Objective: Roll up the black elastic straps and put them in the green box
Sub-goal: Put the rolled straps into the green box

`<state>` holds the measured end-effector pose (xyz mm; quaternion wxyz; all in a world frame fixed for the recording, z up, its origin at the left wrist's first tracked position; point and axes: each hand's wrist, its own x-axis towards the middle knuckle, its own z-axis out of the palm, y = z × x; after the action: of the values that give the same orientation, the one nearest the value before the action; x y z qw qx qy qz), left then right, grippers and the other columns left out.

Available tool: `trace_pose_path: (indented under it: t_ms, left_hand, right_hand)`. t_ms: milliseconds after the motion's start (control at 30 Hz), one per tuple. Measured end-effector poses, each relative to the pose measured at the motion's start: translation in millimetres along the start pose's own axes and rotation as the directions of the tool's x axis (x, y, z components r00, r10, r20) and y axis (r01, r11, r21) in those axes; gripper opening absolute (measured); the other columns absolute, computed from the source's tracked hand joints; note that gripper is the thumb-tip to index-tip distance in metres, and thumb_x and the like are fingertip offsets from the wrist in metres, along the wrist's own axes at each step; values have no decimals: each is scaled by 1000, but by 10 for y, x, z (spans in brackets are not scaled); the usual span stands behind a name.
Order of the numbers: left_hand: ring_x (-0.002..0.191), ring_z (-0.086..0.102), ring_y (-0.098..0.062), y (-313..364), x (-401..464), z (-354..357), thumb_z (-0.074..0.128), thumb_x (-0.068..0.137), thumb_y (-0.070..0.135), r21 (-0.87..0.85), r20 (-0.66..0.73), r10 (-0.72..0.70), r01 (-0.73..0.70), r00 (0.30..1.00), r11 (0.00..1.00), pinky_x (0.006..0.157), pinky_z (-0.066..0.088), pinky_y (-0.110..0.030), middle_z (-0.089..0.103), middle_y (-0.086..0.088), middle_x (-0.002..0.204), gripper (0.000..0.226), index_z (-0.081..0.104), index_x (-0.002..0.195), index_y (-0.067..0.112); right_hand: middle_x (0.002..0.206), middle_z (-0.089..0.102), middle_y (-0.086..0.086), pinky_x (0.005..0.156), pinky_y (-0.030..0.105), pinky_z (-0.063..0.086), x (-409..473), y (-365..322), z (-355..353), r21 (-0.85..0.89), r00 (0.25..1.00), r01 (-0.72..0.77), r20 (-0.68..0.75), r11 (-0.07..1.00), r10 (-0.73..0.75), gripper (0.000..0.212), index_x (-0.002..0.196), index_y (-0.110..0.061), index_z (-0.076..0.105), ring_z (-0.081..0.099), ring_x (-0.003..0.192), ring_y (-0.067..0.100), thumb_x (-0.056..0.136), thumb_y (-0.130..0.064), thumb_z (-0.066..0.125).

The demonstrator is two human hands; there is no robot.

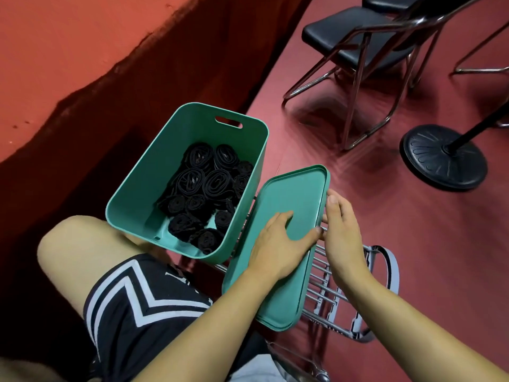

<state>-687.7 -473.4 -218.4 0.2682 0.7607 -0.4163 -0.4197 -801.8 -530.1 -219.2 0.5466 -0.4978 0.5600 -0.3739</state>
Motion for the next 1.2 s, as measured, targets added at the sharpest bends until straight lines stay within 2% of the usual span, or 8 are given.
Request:
trace_pose_path:
  t_ms: [167,467,667,767,867,967,1067,1200]
  left_hand:
    - [133,54,-12,126,-83,-182,56,95,59,36,-154,73,-68,985,997,109,42,-32,63,11,140,53,61,141,32]
    - [74,64,-21,181,-89,-404,48,97,50,-55,-325,194,-223,926,973,73,53,-45,71,1,77,36,72,95,23]
    - [70,56,-16,246,57,-906,48,105,37,-123,-406,229,-301,885,946,65,44,-36,64,3,74,35,62,83,15]
    - [75,61,-15,220,165,-1218,48,106,33,-217,-411,154,-261,898,941,72,49,-37,72,-9,87,37,69,90,7]
    - [92,74,-27,134,252,-1531,49,105,40,-341,-368,38,-173,929,924,86,57,-44,78,-5,94,40,75,96,10]
    - [72,63,-19,1,343,-1860,46,103,54,-181,-400,34,-116,916,977,70,49,-38,73,-8,83,55,66,86,6]
    - [62,42,-14,-90,394,-2115,50,101,54,-73,-507,38,-87,861,994,61,30,-32,50,-2,69,58,59,79,1]
    - [89,66,-9,-165,425,-2382,62,96,43,-16,-609,14,-30,793,999,73,47,-27,71,10,100,29,76,109,21]
  right_hand:
    - [112,73,-25,79,28,60,-157,-163,104,61,994,51,94,997,-56,30,134,-25,56,73,102,8,111,-32,38]
    - [138,61,-15,101,31,51,-202,-175,261,11,970,163,179,987,-162,42,141,-26,53,61,122,1,106,-47,45]
    - [145,46,-8,116,40,40,253,-165,37,-176,999,-14,-47,984,6,79,146,-30,45,49,134,11,81,-72,58]
    - [138,59,-10,95,33,52,417,-296,6,9,988,-150,47,989,150,73,148,-31,43,63,114,3,87,-64,66]
    - [118,70,-12,90,30,57,517,-469,93,103,996,-87,36,991,84,56,143,-22,52,71,97,-3,94,-45,69]
    - [113,76,6,86,39,61,547,-667,260,215,999,-9,44,977,0,44,139,-13,56,75,95,18,98,-13,68]
    - [109,77,13,81,42,63,524,-820,520,282,998,37,38,959,-50,45,139,-12,55,75,92,26,96,-6,68]
    - [105,75,18,83,43,60,488,-922,925,298,998,66,-8,952,-67,45,139,-13,54,73,87,23,96,-6,66]
